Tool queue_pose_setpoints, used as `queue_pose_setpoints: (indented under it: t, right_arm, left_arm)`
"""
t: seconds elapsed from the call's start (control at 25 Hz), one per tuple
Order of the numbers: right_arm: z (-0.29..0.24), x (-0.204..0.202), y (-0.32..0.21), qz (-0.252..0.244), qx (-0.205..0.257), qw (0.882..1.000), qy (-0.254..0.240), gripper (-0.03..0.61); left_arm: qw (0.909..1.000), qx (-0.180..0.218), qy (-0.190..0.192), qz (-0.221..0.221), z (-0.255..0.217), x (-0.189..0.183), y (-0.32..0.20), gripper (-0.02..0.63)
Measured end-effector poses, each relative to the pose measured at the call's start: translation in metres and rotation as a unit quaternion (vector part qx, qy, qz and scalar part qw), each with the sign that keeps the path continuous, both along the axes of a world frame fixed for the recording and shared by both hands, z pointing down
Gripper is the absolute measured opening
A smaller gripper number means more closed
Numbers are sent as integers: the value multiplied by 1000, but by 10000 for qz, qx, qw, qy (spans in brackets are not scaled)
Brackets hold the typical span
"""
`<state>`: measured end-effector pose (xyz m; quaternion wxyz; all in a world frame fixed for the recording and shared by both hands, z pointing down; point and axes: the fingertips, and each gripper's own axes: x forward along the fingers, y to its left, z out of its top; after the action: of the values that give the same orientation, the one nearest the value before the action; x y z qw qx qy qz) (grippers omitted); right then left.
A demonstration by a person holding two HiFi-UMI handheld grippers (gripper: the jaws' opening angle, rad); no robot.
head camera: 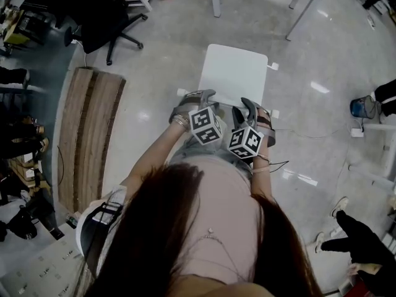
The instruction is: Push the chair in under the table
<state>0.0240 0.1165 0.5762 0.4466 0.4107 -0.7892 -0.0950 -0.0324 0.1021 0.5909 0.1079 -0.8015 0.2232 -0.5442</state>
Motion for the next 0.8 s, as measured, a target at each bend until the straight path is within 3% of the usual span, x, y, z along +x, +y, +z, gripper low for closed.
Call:
queue_pose_setpoints:
  t: [0.8]
  right_arm:
    - [-1, 6, -24, 48, 60, 10000, 29, 184]
  left_arm:
    - [9999, 73, 90, -26, -2, 6, -25, 176]
